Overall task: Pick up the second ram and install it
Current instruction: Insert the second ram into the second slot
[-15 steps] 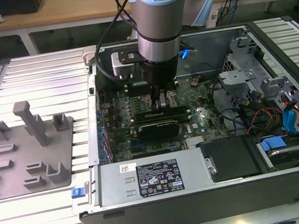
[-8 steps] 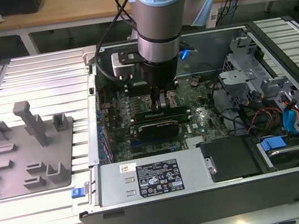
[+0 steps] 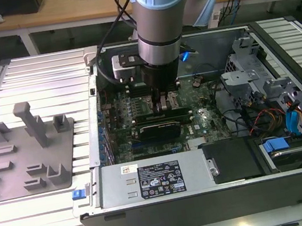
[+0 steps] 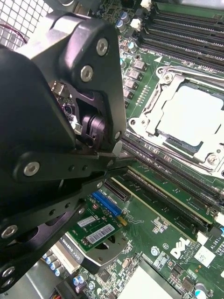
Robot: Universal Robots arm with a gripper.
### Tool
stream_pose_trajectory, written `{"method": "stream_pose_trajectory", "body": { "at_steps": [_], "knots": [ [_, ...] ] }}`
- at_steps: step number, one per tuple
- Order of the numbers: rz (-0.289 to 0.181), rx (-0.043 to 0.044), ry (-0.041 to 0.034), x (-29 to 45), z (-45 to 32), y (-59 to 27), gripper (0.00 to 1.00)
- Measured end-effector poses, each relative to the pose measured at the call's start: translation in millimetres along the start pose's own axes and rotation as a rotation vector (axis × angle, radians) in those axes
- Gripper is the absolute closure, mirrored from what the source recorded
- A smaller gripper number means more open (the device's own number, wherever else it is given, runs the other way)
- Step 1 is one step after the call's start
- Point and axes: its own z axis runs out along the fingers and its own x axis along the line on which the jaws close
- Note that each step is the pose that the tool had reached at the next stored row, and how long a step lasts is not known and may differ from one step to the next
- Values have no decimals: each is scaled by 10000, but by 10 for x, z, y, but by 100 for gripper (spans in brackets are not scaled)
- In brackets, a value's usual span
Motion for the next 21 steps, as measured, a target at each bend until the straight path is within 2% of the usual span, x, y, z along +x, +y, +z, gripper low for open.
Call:
{"method": "stream_pose_trajectory", "body": {
  "at_steps": [11, 13, 14, 16, 19, 20, 21],
  "knots": [
    [2, -4, -4, 2, 47, 0, 91],
    [2, 1, -4, 2, 49, -1, 89],
    [1, 0, -1, 2, 48, -1, 83],
    [1, 1, -2, 1, 40, -1, 83],
    [2, 1, -2, -3, -40, 2, 83],
    [2, 1, -2, -5, -91, 4, 83],
    [-2, 1, -2, -10, -190, 8, 83]
  ]
}}
